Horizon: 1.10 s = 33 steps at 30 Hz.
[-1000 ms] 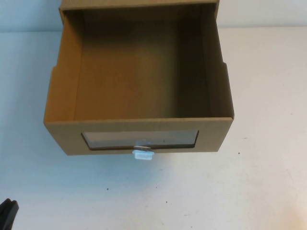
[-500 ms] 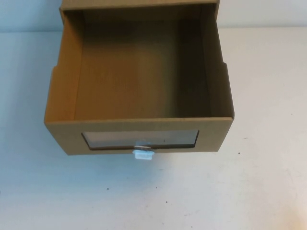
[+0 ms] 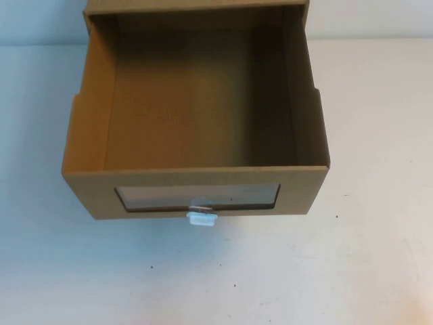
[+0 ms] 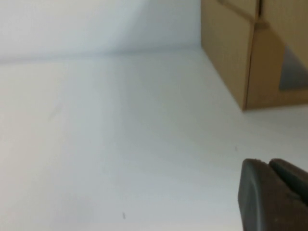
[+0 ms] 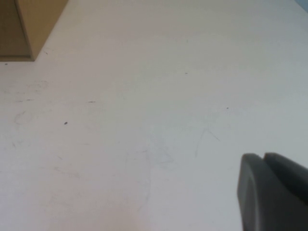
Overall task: Open the shoe box
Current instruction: 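Pull the top drawer of the cardboard box fully open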
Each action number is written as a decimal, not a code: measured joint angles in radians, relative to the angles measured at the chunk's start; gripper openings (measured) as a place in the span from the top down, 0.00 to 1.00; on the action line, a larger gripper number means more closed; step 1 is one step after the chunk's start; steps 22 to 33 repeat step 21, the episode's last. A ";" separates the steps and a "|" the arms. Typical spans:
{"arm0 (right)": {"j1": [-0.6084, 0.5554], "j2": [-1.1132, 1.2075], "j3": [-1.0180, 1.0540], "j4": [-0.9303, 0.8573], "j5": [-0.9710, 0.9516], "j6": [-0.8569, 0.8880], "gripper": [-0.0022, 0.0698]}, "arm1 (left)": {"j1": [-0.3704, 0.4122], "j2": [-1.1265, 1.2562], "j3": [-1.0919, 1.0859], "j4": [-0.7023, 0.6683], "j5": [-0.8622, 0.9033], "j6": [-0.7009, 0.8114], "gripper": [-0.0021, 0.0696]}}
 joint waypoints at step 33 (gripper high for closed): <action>0.000 0.000 0.000 0.000 0.000 0.000 0.99 | 0.004 0.000 0.002 0.020 0.179 -0.029 0.98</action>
